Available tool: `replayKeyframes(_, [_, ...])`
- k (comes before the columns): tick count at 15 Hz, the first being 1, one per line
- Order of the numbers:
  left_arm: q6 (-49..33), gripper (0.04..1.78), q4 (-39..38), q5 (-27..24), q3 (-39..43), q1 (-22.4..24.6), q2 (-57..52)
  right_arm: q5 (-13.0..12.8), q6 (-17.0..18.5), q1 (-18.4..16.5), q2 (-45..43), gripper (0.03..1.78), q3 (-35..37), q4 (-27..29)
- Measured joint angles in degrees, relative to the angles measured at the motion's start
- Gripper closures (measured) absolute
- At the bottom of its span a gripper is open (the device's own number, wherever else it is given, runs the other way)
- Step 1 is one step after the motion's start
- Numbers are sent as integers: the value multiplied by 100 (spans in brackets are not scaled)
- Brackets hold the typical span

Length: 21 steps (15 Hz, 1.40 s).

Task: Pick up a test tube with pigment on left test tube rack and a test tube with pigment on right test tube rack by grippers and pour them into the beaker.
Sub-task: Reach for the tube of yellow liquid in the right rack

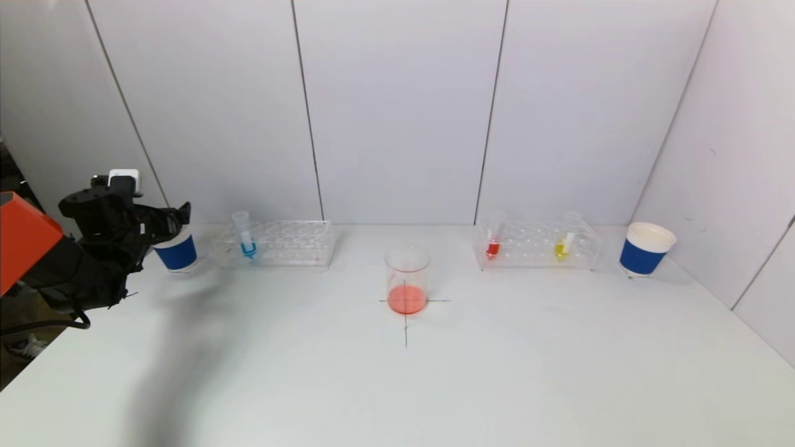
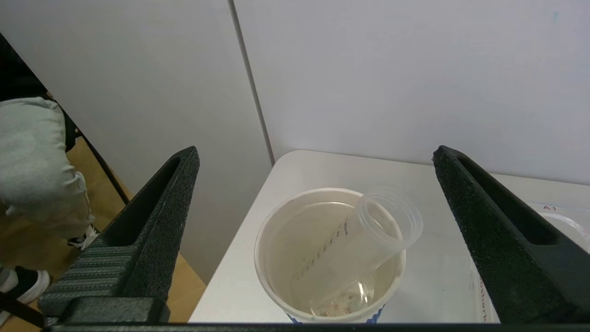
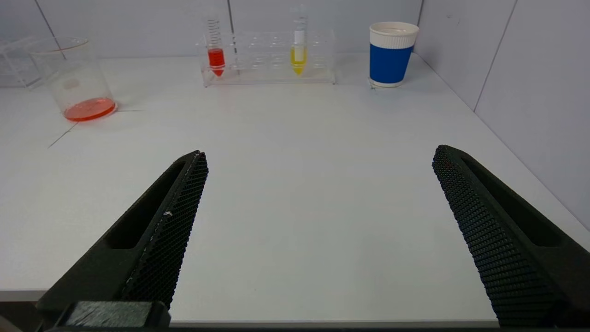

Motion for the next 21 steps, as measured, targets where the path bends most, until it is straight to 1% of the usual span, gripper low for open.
replayKeyframes(4, [1,6,-50,9,124,-11,-213,0,0,2,0,4,0,-2])
replayKeyframes(6, [9,6,-176,2,378,-91,-491,0,0,2,0,4,0,-2])
replayKeyframes(8, [9,6,-210,-17,814,-273,-930,0,-2,2,0,4,0,0])
replayKeyframes(13, [12,6,-219,-39,2332,-839,-2432,0,0,2,0,4,0,-2])
replayKeyframes(18, [41,6,-177,-52,4191,-1587,-4340,0,0,2,0,4,0,0])
replayKeyframes(21, [50,6,-166,-6,5238,-1859,-5337,0,-2,2,0,4,0,-2])
